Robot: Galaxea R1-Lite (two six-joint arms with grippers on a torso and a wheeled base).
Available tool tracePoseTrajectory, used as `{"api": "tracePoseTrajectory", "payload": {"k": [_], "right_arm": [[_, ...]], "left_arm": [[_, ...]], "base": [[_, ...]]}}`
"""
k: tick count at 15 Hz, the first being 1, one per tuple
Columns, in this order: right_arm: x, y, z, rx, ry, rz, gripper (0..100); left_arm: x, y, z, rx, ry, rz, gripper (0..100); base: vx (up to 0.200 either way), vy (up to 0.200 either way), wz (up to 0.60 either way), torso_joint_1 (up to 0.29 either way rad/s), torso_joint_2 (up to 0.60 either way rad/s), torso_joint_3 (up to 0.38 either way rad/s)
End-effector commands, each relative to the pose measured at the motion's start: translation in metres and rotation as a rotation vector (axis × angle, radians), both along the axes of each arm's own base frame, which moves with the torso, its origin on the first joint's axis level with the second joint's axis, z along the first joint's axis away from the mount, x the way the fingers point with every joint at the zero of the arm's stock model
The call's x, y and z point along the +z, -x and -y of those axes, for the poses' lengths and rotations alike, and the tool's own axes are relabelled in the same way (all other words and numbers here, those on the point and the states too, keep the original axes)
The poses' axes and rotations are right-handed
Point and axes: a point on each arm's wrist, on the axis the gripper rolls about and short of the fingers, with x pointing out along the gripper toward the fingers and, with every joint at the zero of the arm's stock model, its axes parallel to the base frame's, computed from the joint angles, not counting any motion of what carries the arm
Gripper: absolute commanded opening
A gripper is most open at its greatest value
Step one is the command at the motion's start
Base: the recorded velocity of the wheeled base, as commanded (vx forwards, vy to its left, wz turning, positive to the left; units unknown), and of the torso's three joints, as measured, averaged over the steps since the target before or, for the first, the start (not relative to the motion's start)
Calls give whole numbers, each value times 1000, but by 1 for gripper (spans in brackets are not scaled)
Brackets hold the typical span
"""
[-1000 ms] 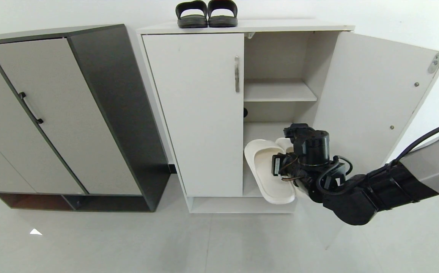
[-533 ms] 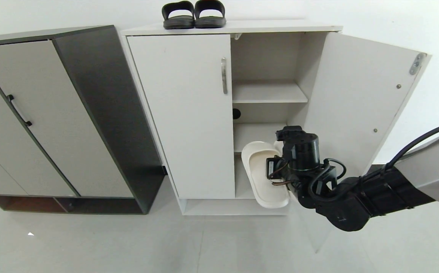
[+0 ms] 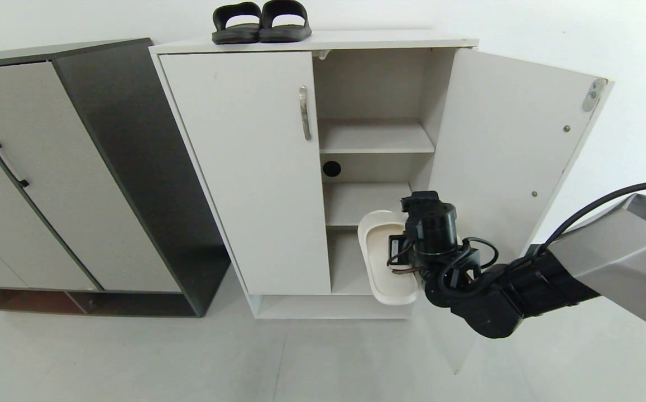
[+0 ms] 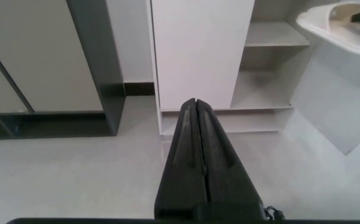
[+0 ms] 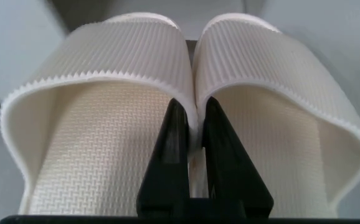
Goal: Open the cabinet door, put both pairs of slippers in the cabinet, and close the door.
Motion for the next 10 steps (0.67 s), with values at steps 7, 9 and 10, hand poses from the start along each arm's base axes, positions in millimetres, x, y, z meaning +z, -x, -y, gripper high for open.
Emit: {"api": "tracePoseTrajectory", "payload": {"k": [7,9,10], "right_arm": [[-4,-10,13,-45,18,-8,0],[-4,-12,16,-55,23,-8,0],[-4,-14,19,-70,31,-8,0]], "left_arm": [[0,0,0,-1,-1,-1,0],[0,0,0,-1,-1,-3,0],[0,0,0,-1,0,-1,0]], "base": [[0,0,0,0,0,0],[0,0,0,0,0,0],[0,0,0,0,0,0]]}}
